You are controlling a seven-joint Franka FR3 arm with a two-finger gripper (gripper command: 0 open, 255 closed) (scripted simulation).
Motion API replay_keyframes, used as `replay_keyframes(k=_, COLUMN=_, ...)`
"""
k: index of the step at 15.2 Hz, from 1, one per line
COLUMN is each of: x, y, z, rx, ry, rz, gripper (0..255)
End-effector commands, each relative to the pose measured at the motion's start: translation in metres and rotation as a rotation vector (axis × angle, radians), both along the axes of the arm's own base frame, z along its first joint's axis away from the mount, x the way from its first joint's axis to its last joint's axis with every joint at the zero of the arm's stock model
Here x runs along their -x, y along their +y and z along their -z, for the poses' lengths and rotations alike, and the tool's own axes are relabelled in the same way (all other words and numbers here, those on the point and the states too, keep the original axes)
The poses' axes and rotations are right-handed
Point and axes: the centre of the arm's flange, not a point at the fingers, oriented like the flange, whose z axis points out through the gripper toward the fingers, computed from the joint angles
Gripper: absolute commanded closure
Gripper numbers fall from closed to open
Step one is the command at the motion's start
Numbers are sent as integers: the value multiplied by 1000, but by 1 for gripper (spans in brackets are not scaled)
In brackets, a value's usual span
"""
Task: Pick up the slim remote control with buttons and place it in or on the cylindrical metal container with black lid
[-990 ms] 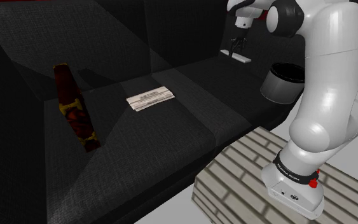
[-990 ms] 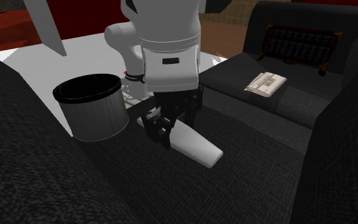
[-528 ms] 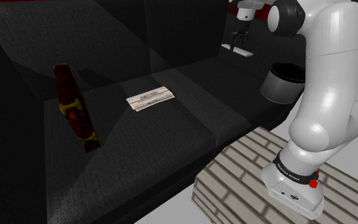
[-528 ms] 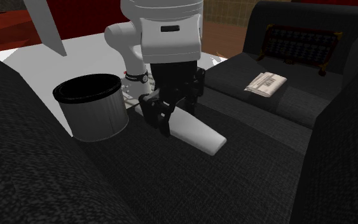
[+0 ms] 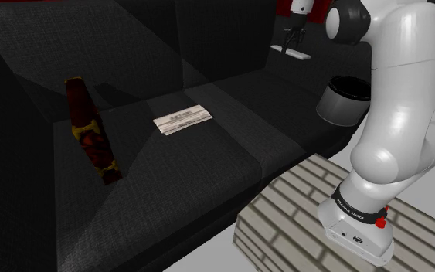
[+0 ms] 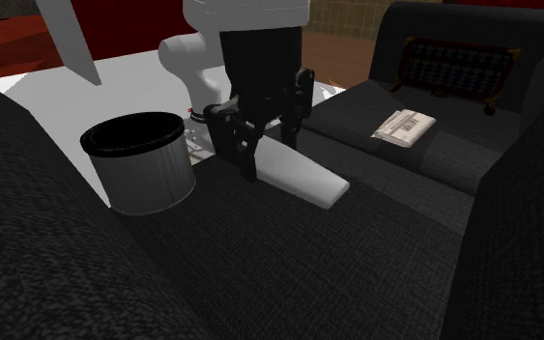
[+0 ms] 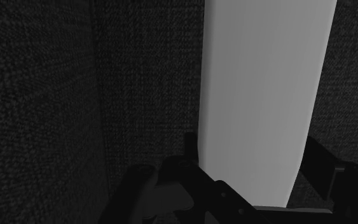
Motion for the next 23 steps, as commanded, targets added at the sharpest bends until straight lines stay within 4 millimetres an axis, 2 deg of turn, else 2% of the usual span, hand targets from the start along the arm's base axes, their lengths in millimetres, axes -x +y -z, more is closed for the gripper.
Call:
replay_keyframes(k=1, x=0, y=0, z=-10, rx=0, ry=0, rz=0, gripper=255)
replay_keyframes(k=8, x=0, y=0, z=-47, rx=0, ry=0, rz=0, gripper=255)
replay_keyframes(k=9, x=0, y=0, z=-47, rx=0, ry=0, rz=0, gripper=255)
replay_keyframes(k=23, x=183, y=-20, z=-49, rx=0, ry=0, rz=0, gripper=255)
